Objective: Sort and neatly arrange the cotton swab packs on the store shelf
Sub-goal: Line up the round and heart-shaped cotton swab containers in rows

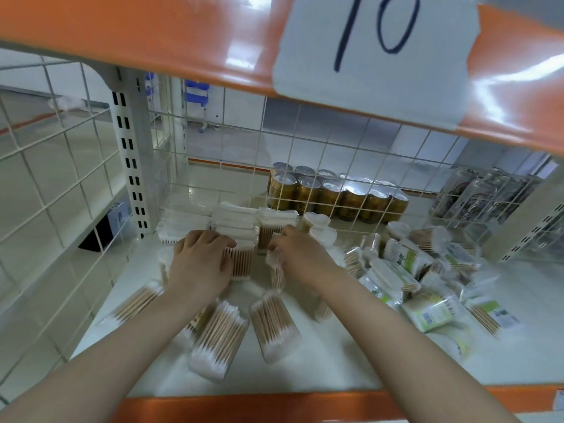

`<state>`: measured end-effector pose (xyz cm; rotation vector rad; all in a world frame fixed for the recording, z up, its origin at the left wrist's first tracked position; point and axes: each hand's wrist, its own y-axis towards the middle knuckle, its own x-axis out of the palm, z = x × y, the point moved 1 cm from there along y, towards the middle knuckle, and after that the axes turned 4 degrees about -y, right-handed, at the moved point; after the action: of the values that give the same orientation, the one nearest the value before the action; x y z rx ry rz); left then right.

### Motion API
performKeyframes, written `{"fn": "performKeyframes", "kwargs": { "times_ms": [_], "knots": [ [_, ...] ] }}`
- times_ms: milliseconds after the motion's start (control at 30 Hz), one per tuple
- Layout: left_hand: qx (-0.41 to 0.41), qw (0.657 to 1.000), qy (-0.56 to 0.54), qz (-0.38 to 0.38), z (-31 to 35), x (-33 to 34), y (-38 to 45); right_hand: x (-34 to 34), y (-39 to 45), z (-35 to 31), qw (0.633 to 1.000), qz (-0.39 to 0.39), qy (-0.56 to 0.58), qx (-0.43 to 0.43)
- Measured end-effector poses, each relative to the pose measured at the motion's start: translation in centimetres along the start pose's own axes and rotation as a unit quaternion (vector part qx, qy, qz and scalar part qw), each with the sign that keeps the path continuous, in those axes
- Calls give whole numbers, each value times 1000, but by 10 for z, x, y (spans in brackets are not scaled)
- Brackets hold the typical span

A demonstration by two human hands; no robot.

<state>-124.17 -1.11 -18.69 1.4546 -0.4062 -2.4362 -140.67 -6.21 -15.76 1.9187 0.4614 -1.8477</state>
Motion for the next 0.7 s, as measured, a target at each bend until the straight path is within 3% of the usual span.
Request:
{"fn": "performKeyframes", "kwargs": {
  "times_ms": [200, 333, 700],
  "knots": [
    [94, 992, 76, -33, 2, 1, 3, -1, 5, 6, 998, 11, -35, -45],
    [81, 979, 134, -132, 4, 5, 8, -1, 7, 8, 998, 3, -40, -57],
    [79, 969, 176, -157, 5, 13, 25, -2, 13, 14, 992, -14, -98, -82]
  ]
}}
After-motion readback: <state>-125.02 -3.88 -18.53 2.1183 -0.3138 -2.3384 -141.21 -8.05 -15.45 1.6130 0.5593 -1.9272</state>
